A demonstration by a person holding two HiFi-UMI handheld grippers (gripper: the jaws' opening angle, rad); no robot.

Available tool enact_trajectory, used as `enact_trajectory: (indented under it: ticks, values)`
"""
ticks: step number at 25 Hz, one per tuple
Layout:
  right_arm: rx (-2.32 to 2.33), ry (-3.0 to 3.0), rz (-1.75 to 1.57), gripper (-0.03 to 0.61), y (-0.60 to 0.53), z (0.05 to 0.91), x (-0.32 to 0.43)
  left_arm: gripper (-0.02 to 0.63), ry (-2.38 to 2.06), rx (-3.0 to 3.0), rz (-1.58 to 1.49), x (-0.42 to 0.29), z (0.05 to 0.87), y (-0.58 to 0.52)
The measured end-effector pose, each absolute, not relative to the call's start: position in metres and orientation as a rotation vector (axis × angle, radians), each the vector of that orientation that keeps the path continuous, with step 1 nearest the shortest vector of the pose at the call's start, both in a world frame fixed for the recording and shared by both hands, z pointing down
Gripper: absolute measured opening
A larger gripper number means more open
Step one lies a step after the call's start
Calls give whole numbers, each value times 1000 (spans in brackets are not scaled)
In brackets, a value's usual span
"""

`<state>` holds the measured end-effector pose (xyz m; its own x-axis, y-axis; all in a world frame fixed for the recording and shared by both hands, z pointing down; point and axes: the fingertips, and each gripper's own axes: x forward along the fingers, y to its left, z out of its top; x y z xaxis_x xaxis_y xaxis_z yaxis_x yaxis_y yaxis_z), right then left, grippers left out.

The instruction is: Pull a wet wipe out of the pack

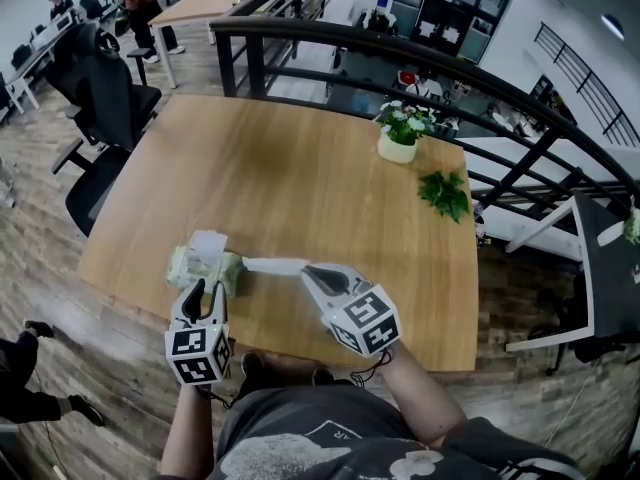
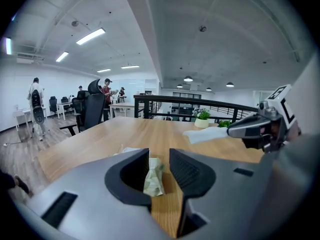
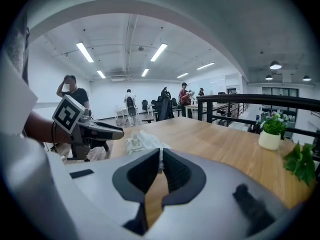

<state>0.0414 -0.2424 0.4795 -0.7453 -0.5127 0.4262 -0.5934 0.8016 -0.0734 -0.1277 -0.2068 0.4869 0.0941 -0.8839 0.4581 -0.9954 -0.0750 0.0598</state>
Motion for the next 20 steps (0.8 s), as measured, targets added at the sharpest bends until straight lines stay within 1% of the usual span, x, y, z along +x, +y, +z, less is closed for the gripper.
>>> enact_trajectory:
  ticks: [5, 12, 15, 20]
  values:
    - [811, -2635, 284, 35, -235, 471, 64, 118, -1913, 2018, 388, -105, 470, -195]
    - [741, -2643, 290, 35, -219, 476, 97, 114, -1881, 2011, 350, -63, 473, -174]
    - [727, -2634, 266, 35, -215, 478, 108, 58, -1905, 1999, 325, -53, 470, -167]
    - [706, -2644, 276, 35, -210, 479, 114, 26, -1926, 1983, 321, -43, 471, -154]
